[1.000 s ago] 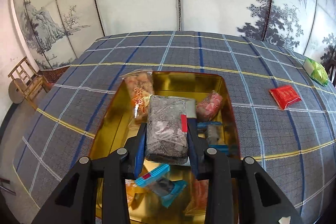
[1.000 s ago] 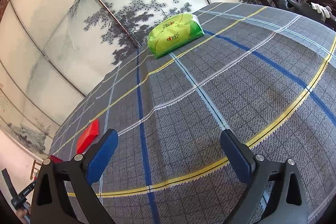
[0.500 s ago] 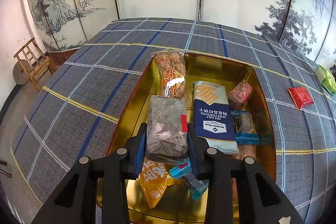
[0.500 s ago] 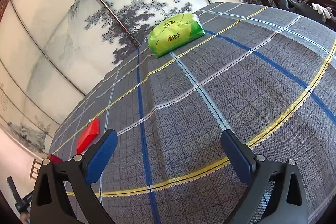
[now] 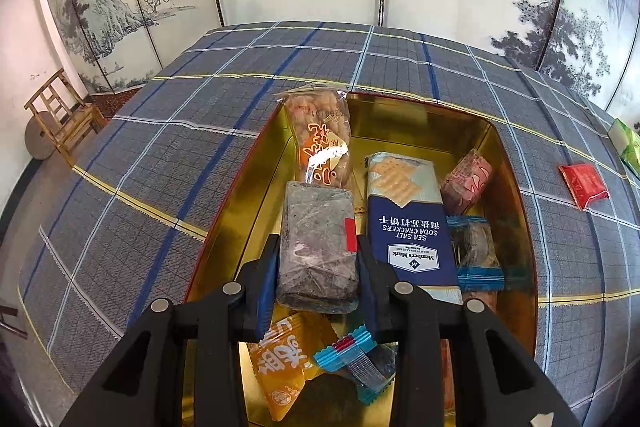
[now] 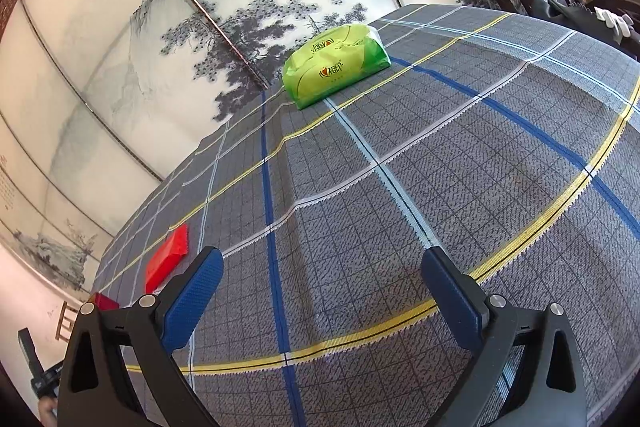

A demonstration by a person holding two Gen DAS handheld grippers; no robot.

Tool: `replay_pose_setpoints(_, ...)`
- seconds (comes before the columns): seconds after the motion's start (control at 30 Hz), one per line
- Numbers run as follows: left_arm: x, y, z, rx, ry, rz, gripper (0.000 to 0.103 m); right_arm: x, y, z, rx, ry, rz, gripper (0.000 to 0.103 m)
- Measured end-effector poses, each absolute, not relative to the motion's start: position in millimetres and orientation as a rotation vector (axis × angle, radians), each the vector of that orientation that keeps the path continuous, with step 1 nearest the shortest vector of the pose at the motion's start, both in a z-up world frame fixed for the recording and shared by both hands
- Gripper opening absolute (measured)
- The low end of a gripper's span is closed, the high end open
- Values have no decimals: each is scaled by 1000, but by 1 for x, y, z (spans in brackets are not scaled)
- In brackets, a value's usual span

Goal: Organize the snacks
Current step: 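Carry the grey block into the gold tin and open the left gripper, then grasp the red packet with gold characters with the right gripper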

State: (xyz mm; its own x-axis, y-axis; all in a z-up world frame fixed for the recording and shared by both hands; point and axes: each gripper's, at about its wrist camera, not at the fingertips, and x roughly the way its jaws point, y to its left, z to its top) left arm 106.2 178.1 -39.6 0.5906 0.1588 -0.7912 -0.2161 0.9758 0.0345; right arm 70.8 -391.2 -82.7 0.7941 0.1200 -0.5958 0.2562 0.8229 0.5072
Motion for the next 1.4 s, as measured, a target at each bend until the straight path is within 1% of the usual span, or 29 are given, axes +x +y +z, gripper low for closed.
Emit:
replay_pose_setpoints(0.37, 119, 181, -40, -80, 943, 204, 31, 71, -389, -83, 606, 663, -77, 100)
replay_pose_setpoints(0.73, 84, 174, -47, -80, 947, 166, 31, 74, -388, -81, 604, 665, -77, 101)
replay_pose_setpoints(1.0, 86, 169, -60, -56, 961, 148, 31, 78, -384, -82, 576, 682, -86, 102)
replay_pose_setpoints(1.07, 84, 170, -59, -72, 951, 147, 33, 82, -378, -81, 522, 717, -103, 102)
replay_pose_setpoints(1.13, 80, 176, -56, -109, 929, 138, 38, 87, -365, -78, 466, 763, -101, 102)
replay_pose_setpoints(1.2, 73, 183, -52, -143, 890, 133, 58, 89, -346, -70, 421, 767, -65, 102)
replay_pose_setpoints(1.23, 68, 184, -49, -164, 871, 100, 62, 92, -334, -64, 385, 768, -46, 102)
replay_pose_setpoints(1.27, 63, 185, -46, -172, 853, 84, 74, 96, -320, -58, 344, 773, -25, 102)
replay_pose_setpoints(1.3, 56, 184, -42, -174, 823, 87, 90, 102, -304, -53, 301, 777, 1, 102)
replay_pose_setpoints(1.33, 49, 185, -37, -179, 780, 86, 94, 109, -287, -49, 258, 783, 36, 102)
replay_pose_setpoints(1.4, 37, 185, -28, -192, 721, 60, 98, 125, -253, -46, 171, 809, 99, 102)
